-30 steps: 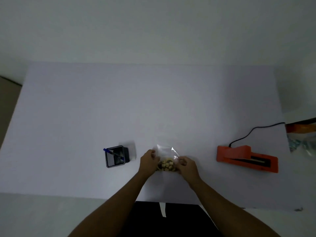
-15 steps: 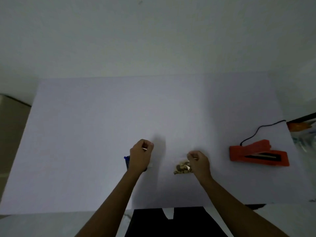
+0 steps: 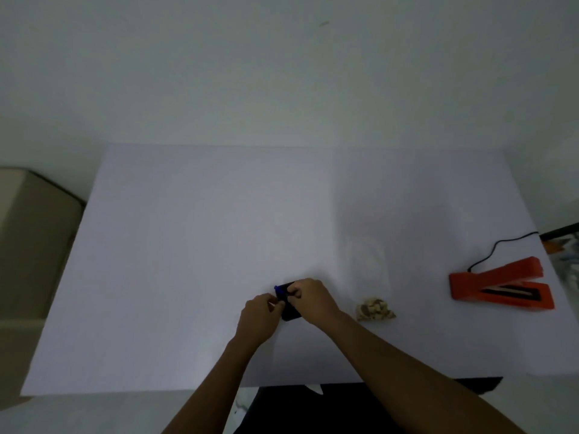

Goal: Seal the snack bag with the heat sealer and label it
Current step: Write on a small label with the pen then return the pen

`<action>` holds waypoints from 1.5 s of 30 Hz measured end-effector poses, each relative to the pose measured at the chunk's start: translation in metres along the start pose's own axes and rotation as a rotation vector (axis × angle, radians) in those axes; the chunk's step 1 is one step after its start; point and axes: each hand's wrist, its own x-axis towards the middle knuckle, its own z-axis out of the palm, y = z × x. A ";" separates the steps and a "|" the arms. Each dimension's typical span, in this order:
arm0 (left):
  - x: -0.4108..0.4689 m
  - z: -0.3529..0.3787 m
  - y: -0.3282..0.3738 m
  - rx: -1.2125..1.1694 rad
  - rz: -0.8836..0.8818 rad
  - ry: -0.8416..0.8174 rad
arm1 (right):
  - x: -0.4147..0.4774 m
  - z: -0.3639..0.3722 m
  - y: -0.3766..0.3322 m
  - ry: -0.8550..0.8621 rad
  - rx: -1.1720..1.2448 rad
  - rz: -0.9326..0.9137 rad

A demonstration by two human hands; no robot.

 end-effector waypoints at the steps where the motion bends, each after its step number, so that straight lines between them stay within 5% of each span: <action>1: -0.001 0.003 0.000 0.024 0.007 -0.028 | 0.002 0.004 0.000 -0.012 -0.054 0.004; 9: 0.005 0.010 0.006 0.094 0.012 -0.100 | 0.013 0.012 -0.008 -0.029 -0.176 0.056; 20: 0.051 -0.058 0.008 0.169 0.004 0.057 | -0.018 -0.036 -0.024 0.260 0.889 0.092; 32: 0.060 -0.068 0.000 0.243 -0.019 0.126 | -0.029 -0.047 -0.015 0.323 1.110 0.203; 35: 0.038 -0.070 0.022 0.190 0.146 0.254 | -0.032 -0.050 -0.020 0.310 1.193 0.224; 39: 0.008 -0.055 0.054 0.175 0.456 0.056 | -0.034 -0.053 -0.027 0.295 1.308 0.250; 45: 0.000 -0.038 0.064 0.142 0.568 0.038 | -0.040 -0.056 -0.029 0.295 1.454 0.265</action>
